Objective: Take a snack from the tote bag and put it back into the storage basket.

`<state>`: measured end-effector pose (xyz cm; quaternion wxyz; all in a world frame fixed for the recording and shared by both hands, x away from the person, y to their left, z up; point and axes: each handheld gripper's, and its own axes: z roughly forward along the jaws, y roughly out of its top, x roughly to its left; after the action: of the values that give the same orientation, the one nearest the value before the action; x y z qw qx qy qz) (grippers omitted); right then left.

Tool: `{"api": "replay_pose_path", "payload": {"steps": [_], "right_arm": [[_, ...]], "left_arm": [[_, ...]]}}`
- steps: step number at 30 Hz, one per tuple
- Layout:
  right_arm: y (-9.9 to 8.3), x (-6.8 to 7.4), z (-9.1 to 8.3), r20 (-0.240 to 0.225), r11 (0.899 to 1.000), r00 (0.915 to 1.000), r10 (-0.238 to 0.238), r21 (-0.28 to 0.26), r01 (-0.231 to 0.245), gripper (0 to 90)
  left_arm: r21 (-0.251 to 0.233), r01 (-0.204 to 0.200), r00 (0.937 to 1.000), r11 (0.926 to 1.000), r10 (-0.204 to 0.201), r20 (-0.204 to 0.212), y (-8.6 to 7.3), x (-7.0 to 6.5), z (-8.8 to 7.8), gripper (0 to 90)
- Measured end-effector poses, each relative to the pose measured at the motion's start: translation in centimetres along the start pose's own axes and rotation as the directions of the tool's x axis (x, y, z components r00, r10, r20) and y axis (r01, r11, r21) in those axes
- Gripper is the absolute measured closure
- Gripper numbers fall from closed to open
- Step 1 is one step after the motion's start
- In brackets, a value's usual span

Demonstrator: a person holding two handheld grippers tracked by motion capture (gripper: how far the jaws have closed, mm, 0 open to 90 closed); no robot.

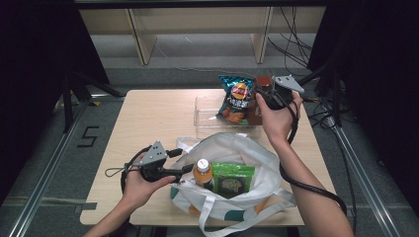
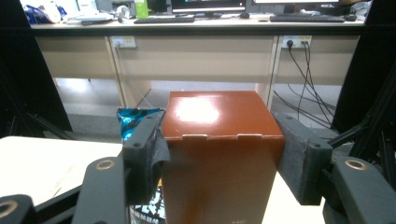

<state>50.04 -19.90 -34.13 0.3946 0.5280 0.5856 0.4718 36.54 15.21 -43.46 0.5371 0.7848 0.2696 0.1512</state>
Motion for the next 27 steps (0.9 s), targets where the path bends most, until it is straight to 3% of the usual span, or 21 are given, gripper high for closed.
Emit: {"api": "replay_pose_path", "payload": {"steps": [5,27], "right_arm": [[-0.42,-0.05,0.38,-0.004,1.000,1.0000,0.004,0.030,-0.004,39.7],[-0.61,-0.10,0.61,-0.002,0.999,1.0000,-0.002,0.037,0.002,39.6]], "left_arm": [[0.003,0.000,1.0000,1.0000,0.000,-0.006,0.02,-0.06,-0.06,31.5],[0.002,-0.002,1.0000,1.0000,0.002,-0.008,0.02,-0.04,-0.07,31.5]]}}
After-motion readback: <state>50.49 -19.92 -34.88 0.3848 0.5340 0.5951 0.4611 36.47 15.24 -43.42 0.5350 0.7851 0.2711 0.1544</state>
